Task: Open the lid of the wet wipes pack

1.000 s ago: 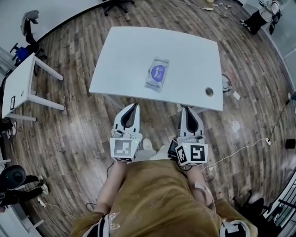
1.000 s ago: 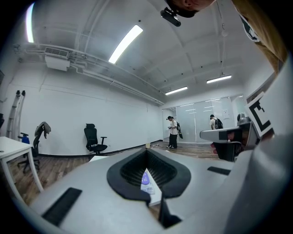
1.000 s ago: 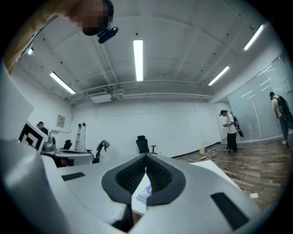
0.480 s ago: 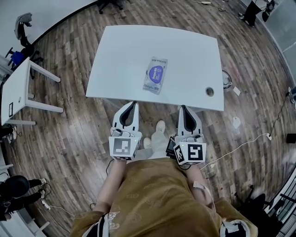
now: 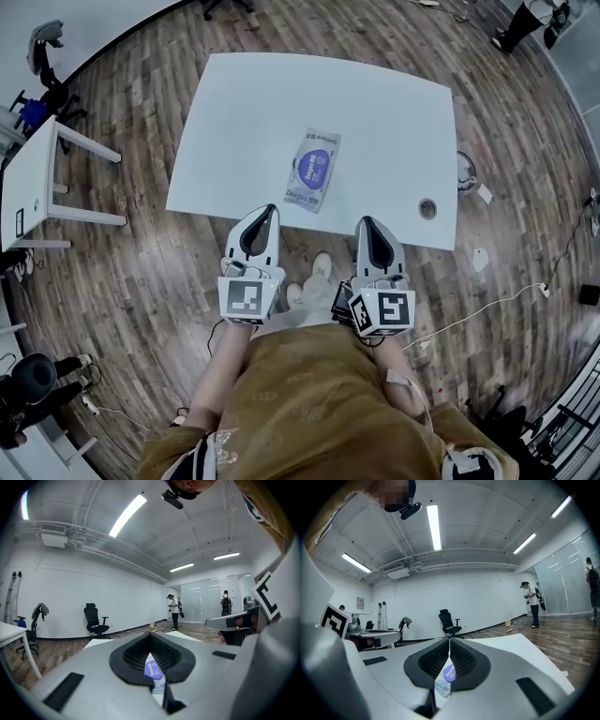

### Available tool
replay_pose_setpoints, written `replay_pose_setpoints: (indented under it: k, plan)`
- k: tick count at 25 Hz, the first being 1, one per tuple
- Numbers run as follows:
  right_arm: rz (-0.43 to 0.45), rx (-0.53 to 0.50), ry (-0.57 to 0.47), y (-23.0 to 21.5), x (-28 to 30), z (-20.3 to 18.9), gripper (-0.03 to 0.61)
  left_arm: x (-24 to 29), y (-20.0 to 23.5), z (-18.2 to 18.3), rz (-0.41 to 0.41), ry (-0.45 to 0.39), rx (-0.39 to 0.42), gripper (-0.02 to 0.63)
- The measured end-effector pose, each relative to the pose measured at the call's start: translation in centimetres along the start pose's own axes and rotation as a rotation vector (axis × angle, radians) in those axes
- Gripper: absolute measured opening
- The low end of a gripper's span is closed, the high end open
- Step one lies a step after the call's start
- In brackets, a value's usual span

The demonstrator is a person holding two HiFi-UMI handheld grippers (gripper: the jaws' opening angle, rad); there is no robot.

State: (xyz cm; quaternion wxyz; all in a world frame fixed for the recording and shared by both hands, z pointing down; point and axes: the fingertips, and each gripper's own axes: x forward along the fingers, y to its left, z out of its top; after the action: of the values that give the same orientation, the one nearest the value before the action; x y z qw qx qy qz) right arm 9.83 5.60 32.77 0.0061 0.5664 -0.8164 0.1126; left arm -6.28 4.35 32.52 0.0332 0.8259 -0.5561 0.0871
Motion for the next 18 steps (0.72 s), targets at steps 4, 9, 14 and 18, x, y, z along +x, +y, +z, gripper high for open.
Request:
replay_pose_setpoints:
  k: [4, 9, 14, 18]
  plan:
    - [0.024, -0.039, 0.032, -0.9, 2.3, -0.6, 0.011, 2.1, 0.8, -0.2, 0.031, 0.015, 0.000, 0.002]
    - [0.047, -0.030, 0.068, -1.8, 4.2, -1.5, 0.011, 3.0, 1.0, -0.1, 0.065, 0.008, -0.008, 0.002]
    - [0.064, -0.029, 0.085, -2.4, 5.4, -1.8, 0.011, 4.3, 1.4, -1.1, 0.084, 0.038, -0.014, 0.002]
    - [0.064, -0.041, 0.114, -3.0, 6.0, -2.4, 0.011, 5.4, 0.9, -1.8, 0.052, 0.061, 0.018, 0.002]
